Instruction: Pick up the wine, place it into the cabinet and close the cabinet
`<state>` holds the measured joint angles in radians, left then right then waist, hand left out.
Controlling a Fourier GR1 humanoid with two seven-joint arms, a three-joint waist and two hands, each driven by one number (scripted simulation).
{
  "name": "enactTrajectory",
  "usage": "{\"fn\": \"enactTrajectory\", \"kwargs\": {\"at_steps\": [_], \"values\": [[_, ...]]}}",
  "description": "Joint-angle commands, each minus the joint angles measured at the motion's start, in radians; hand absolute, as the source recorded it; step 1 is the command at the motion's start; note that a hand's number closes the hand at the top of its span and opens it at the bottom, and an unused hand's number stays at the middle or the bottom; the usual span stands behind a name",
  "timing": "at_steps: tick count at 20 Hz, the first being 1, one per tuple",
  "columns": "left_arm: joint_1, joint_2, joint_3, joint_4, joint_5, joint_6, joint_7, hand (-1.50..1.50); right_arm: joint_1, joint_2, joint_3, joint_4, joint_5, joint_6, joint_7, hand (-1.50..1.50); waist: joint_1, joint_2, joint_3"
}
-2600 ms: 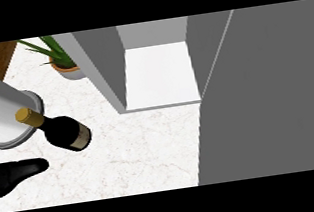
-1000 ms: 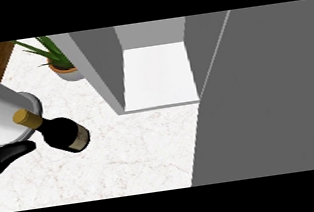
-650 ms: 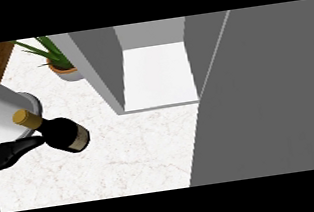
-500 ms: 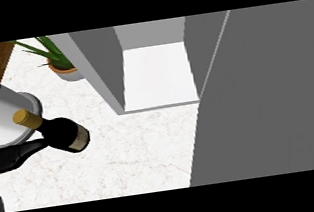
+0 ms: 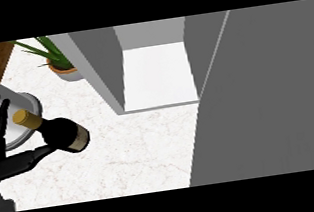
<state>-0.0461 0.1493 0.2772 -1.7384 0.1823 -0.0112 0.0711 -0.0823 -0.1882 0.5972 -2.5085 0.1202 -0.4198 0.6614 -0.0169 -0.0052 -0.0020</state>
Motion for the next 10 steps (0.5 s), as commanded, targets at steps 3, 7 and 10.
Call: {"fn": "enactTrajectory", "kwargs": {"at_steps": [3, 7, 10], "values": [[0.051, -0.011, 0.028, 0.126, -0.010, -0.037, -0.142, -1.50, 0.022, -0.063, 0.030, -0.184, 0.131, -0.004, 0.078, -1.50, 0.000, 0.000, 0.000], [0.094, -0.033, 0.001, 0.105, -0.028, -0.035, -0.140, -1.50, 0.022, -0.082, 0.024, -0.206, 0.149, -0.038, 0.106, -1.50, 0.002, -0.002, 0.001], [0.040, 0.001, 0.037, 0.251, -0.016, -0.072, -0.213, -1.50, -0.049, -0.051, 0.040, -0.125, 0.174, -0.068, 0.077, -1.50, -0.001, 0.001, -0.001]]}}
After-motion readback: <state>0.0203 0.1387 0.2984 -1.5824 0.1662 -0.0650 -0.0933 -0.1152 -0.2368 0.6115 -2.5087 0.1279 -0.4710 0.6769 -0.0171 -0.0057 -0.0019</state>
